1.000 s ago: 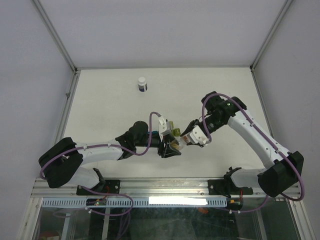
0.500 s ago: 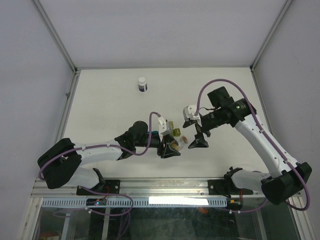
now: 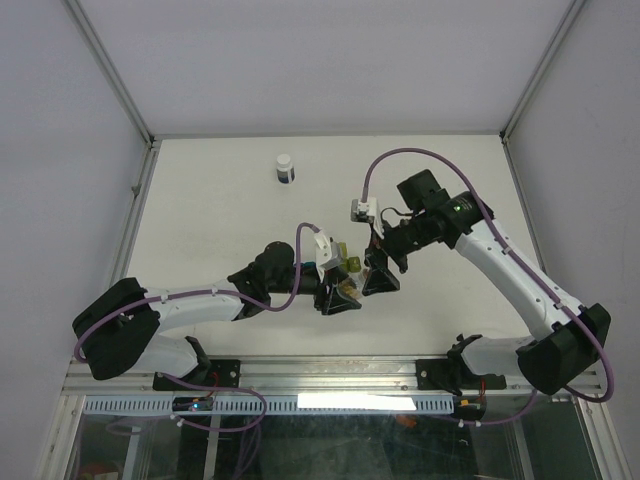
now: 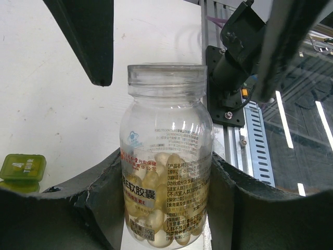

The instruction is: Sort the pills into containers

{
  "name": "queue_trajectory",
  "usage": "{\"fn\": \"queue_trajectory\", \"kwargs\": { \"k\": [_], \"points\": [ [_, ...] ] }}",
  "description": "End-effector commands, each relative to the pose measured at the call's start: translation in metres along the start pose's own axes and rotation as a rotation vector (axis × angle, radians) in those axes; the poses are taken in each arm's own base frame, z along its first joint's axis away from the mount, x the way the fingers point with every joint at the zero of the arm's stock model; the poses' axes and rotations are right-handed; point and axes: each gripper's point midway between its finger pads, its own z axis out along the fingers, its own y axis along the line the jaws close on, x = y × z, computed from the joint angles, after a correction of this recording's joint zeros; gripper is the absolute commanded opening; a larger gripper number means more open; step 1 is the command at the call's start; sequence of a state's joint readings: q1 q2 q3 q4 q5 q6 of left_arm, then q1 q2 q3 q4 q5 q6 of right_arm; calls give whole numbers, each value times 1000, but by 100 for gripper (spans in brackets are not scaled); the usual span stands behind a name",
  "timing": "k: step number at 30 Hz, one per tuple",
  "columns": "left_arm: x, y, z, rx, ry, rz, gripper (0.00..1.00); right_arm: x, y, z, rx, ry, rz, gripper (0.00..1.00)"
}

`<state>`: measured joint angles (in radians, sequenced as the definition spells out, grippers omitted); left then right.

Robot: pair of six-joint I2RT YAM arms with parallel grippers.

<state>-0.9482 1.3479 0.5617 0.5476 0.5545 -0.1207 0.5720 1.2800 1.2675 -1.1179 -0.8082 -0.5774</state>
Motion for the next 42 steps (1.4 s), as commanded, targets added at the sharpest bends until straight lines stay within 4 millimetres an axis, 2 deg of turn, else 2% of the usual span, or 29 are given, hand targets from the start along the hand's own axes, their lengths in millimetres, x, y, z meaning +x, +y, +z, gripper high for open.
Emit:
{"fn": "queue_trajectory", "kwargs": {
  "k": [1, 8, 15, 19, 23, 25, 27, 31, 38, 42],
  "points": [
    [-31, -4, -2, 1, -94, 48, 0, -9, -11, 2, 74, -2, 7, 77],
    [-30, -3, -2, -2, -93, 45, 0, -13, -8, -1, 74, -6, -9, 66],
    [-30, -4, -2, 1, -93, 47, 0, -12, 1, -3, 29, -7, -75, 28],
    [-29, -6, -2, 15, -87, 42, 0, -13, 14, -7, -53, -22, -258, 0],
    [-28, -9, 0, 36, -80, 38, 0, -10, 28, -13, -134, -54, -655, 0],
    [-27, -10, -1, 39, -77, 35, 0, -5, 25, -13, -146, -38, -864, 0],
    [-25, -10, -1, 42, -74, 34, 0, 4, 13, -13, -154, 27, -1075, 0],
    [-23, -11, -2, 44, -69, 31, 0, -7, -4, -13, -107, 31, -1157, 0],
    [-25, -15, -2, 65, -74, 36, 0, -15, -2, -18, -117, -46, -1257, 0],
    [-28, -18, -1, 86, -86, 37, 0, -13, -1, -16, -128, -72, -1250, 10]
  ]
}}
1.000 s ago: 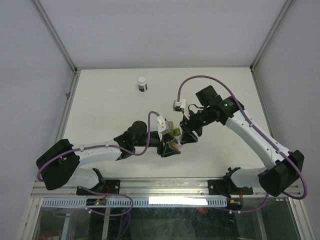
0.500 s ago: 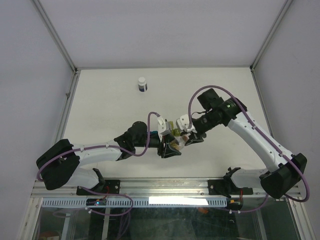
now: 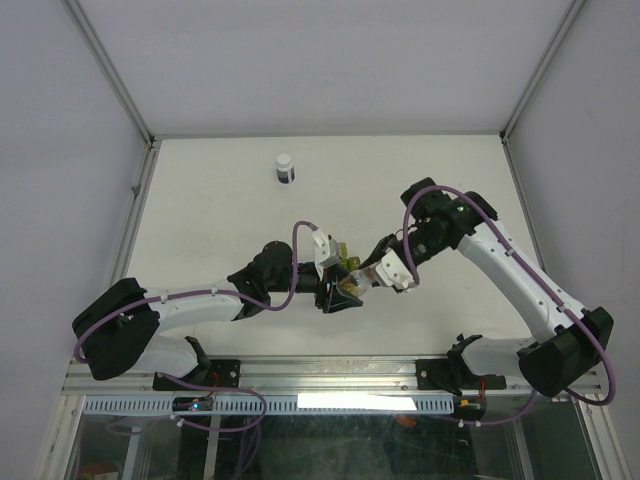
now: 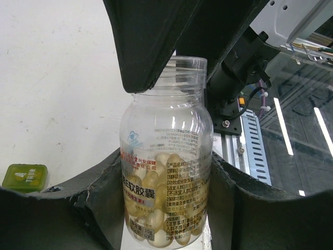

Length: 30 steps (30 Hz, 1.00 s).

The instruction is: Sort the pills into containers

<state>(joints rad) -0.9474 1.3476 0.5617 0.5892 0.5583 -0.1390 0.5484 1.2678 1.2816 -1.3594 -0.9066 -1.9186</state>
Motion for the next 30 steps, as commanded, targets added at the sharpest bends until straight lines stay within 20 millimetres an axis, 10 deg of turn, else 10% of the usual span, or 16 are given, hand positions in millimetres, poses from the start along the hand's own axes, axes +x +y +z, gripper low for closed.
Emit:
{"fn": "queue_trajectory", "kwargs": {
  "k": [1, 24, 30],
  "points": [
    [-20, -16, -1, 78, -54, 32, 0, -3, -8, -8, 33, -10, -78, 14],
    [-14, -15, -1, 75, -45, 29, 0, -20, -8, -32, 127, -87, -4, 22],
    [-13, -13, -15, 18, -64, 50, 0, 20, -61, -53, 384, -39, 397, 20]
  ]
}}
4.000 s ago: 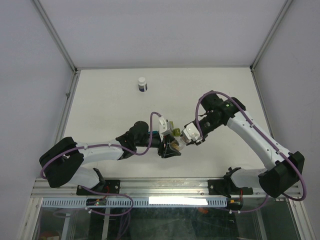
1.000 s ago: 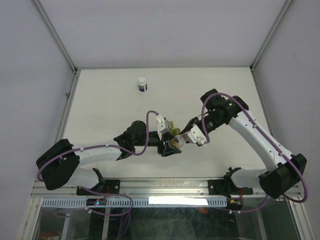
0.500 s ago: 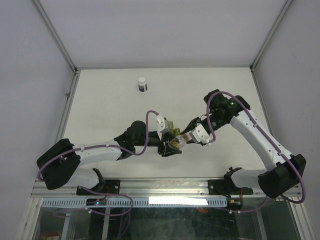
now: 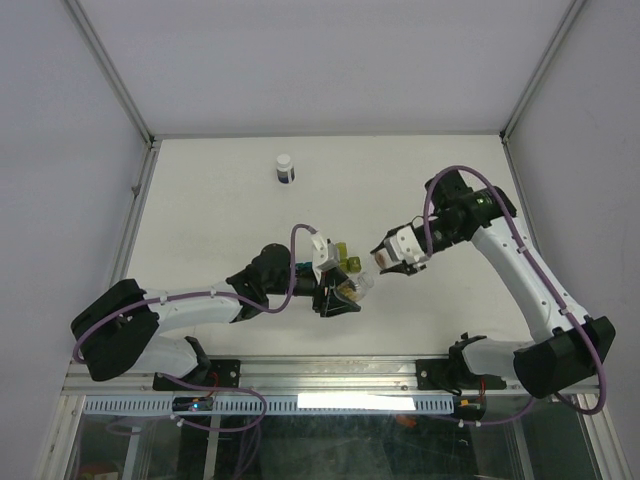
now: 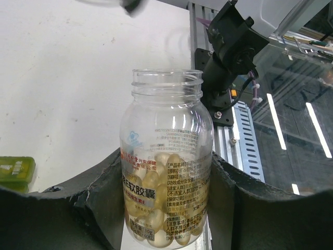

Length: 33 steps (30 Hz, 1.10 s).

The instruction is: Sort the pills into containers

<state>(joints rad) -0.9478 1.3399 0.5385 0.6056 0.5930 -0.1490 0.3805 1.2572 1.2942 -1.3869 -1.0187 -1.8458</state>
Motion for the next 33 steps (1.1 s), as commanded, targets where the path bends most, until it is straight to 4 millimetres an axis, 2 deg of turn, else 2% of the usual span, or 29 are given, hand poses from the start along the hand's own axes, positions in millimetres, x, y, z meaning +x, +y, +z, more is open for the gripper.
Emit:
{"fn": "queue_trajectory", "kwargs": {
  "k": [1, 3, 6, 9, 10, 13, 15, 19, 25, 30, 33],
  "points": [
    [-20, -4, -16, -45, -85, 68, 0, 12, -70, -17, 307, 7, 313, 20],
    [-26, 1, -26, -111, -139, 92, 0, 37, -92, -14, 428, 9, 529, 22],
    [-33, 9, -44, -205, -223, 133, 0, 71, -108, 4, 448, -6, 733, 21],
    [-37, 14, -57, -270, -266, 160, 0, 114, -134, 22, 484, 38, 945, 25],
    [-38, 14, -61, -287, -275, 164, 0, 135, -141, 33, 486, 76, 1011, 26],
    [-37, 18, -72, -335, -287, 164, 0, 178, -163, 50, 532, 202, 1055, 28],
    [-34, 18, -78, -355, -285, 166, 0, 197, -178, 61, 545, 239, 1071, 28],
    [-28, 14, -87, -360, -280, 176, 0, 223, -197, 79, 551, 275, 1096, 30],
    [-27, 7, -100, -365, -306, 200, 0, 249, -221, 104, 563, 326, 1110, 32],
    [-32, 6, -105, -380, -331, 197, 0, 276, -239, 113, 618, 380, 1118, 38],
    [-33, 6, -105, -380, -327, 192, 0, 284, -248, 114, 640, 389, 1116, 44]
  ]
}}
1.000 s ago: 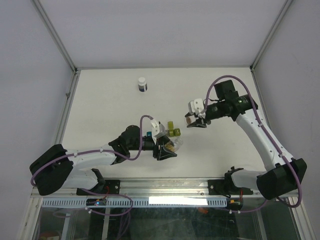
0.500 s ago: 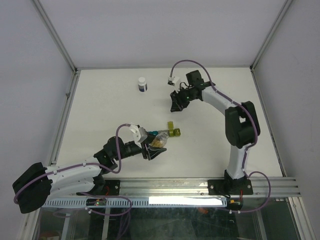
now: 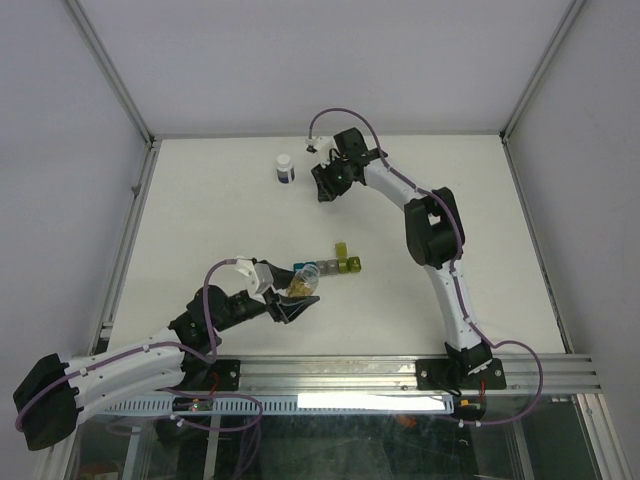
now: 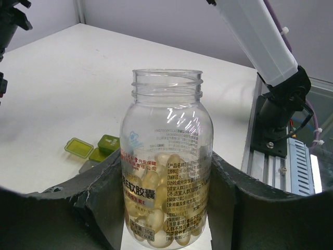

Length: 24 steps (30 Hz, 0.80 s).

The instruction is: Sort the pills into containers

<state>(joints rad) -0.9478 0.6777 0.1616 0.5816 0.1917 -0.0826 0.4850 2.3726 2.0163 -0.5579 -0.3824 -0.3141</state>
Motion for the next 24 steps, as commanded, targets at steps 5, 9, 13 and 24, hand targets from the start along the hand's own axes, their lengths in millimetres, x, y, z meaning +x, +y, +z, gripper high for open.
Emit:
{"fn": "queue_trajectory", "kwargs": {
  "k": [5, 9, 13, 24],
  "points": [
    [-9, 2, 4, -7, -15, 17, 0, -31, -15, -5, 64, -52, 22, 61],
    [-9, -3, 8, 28, -2, 15, 0, -47, -8, -32, 26, -102, 28, 82],
    [-11, -8, 13, 62, 2, 21, 0, -63, 6, -86, -31, -191, 20, 86],
    [-28, -14, 23, 116, -60, 67, 0, -27, 108, -234, -237, -395, -146, 87]
  ]
}}
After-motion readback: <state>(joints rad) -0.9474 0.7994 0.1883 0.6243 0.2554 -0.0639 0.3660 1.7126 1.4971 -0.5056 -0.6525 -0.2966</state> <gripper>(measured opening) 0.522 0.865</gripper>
